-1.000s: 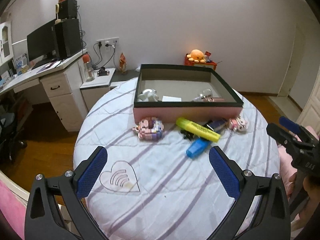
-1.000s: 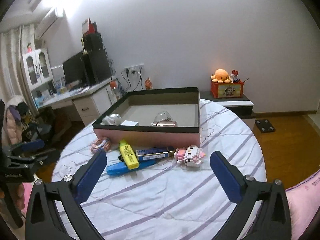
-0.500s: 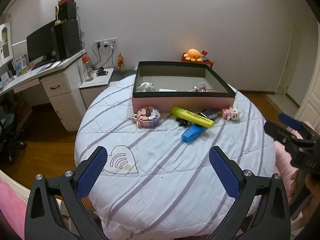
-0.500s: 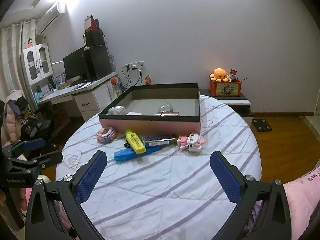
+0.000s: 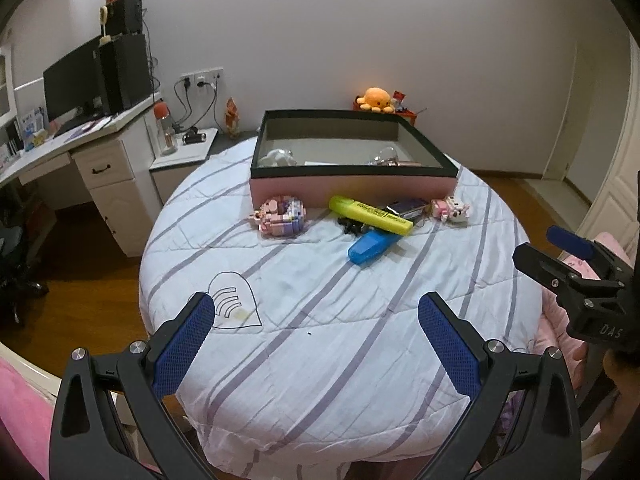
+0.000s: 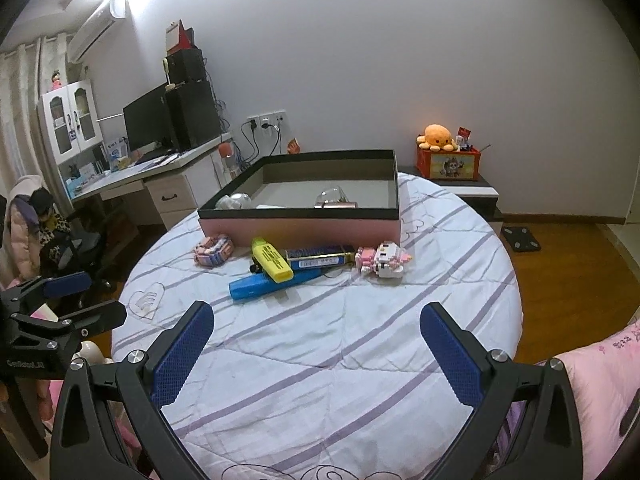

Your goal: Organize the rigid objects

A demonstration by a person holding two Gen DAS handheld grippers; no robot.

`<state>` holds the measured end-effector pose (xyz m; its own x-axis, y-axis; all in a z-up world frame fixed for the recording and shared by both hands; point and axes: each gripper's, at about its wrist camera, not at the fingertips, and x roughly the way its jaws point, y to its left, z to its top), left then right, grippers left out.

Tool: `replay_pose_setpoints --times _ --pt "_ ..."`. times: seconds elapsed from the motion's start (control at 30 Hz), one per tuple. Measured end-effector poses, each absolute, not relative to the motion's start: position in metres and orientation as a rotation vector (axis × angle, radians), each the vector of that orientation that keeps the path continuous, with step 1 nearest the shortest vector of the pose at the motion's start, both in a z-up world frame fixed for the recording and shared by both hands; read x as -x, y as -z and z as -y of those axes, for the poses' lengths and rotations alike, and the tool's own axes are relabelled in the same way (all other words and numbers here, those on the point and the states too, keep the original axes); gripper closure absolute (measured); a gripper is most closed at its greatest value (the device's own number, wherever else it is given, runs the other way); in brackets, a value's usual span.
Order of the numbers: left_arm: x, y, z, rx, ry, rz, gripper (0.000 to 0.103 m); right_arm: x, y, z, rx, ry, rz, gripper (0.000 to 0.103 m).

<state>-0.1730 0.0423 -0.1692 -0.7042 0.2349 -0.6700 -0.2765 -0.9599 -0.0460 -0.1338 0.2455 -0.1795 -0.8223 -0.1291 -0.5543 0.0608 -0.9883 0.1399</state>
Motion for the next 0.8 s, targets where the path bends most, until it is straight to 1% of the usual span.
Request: replay_pose_setpoints --times 0.43,0.8 --pt "0.203 0.187 -0.043 1.109 -2.636 -0.072 0.000 0.161 0.199 -0.254 -0.975 2.879 0.220 0.000" --pt "0.237 0.195 -0.045 1.142 -2.626 -0.078 0.000 0.191 0.207 -0.260 -1.021 2.891 0.218 0.000"
